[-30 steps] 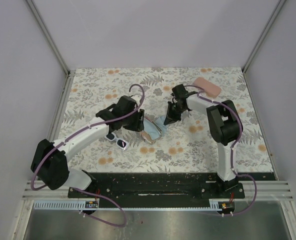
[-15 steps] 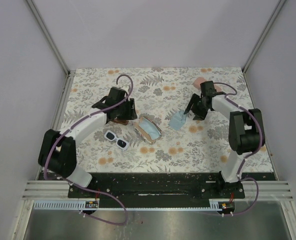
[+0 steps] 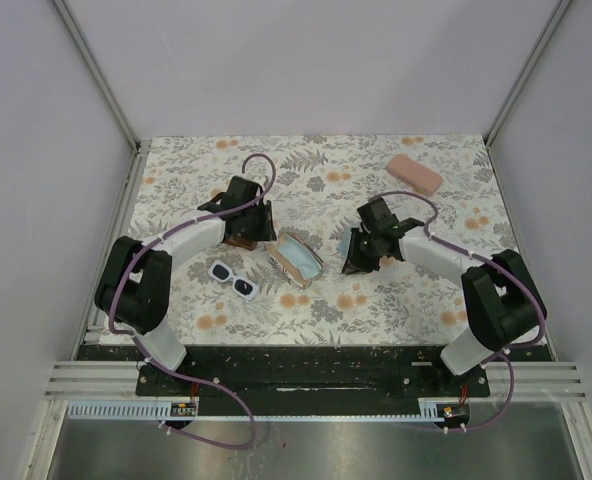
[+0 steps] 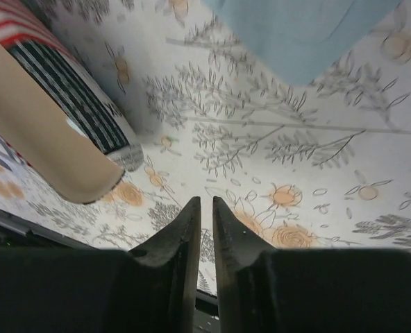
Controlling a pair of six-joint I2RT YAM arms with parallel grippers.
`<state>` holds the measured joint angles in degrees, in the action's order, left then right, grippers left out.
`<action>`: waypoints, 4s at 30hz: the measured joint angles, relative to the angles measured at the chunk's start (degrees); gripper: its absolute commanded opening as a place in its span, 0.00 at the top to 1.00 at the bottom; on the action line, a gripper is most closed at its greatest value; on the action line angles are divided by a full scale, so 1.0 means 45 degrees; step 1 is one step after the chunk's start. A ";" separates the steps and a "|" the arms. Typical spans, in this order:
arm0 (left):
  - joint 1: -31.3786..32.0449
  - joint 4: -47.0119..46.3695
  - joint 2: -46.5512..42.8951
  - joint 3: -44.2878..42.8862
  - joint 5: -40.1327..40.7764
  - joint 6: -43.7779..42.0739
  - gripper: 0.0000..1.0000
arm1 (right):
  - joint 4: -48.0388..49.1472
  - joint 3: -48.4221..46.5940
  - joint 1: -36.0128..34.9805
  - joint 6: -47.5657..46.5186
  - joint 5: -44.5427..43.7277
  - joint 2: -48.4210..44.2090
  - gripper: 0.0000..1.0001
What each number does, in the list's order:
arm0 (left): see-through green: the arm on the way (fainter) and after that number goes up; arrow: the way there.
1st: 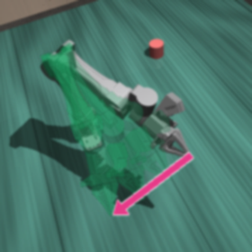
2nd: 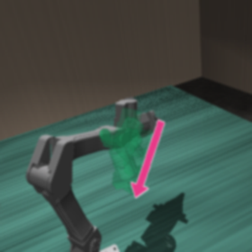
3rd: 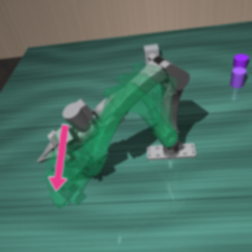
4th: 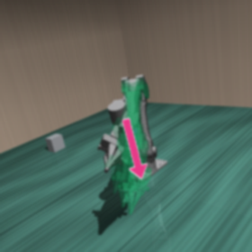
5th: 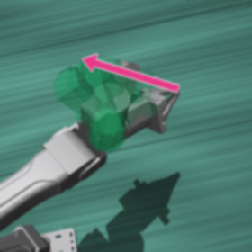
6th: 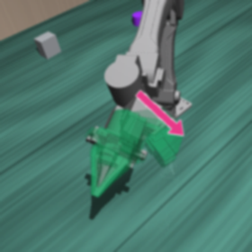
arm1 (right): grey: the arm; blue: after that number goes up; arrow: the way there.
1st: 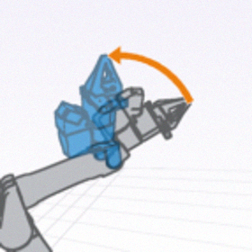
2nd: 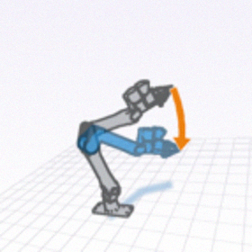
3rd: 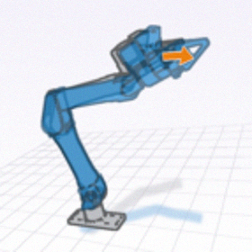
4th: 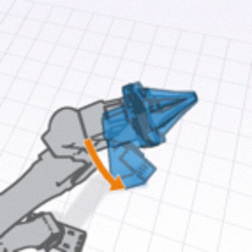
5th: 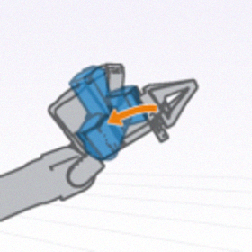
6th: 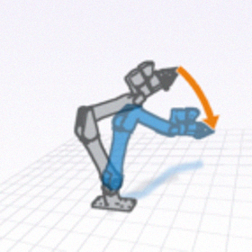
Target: Organize the sunglasses
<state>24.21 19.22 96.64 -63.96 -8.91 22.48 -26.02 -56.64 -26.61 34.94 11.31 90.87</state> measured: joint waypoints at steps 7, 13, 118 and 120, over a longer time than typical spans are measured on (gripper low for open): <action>0.0000 -0.0325 -0.0015 0.1025 -0.0034 0.0010 0.79 | 0.0549 0.0928 -0.1166 0.0529 0.0102 0.0223 0.80; 0.0000 -0.0607 -0.0049 0.1647 -0.0175 0.0019 0.80 | 0.1248 0.0777 -0.1569 0.0840 0.0228 0.1205 0.80; -0.0811 0.4483 -0.5260 0.3978 0.6557 1.0904 0.67 | 0.2191 0.0432 -0.1753 0.1690 -0.1039 -0.0675 0.45; -0.0787 0.4483 -0.5926 0.3852 0.6552 1.0210 0.67 | 0.2191 0.0432 -0.1753 0.1685 -0.1044 -0.0675 0.45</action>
<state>20.67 39.40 69.97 -46.63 20.58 68.42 -16.16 -54.70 -34.50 42.52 6.61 87.83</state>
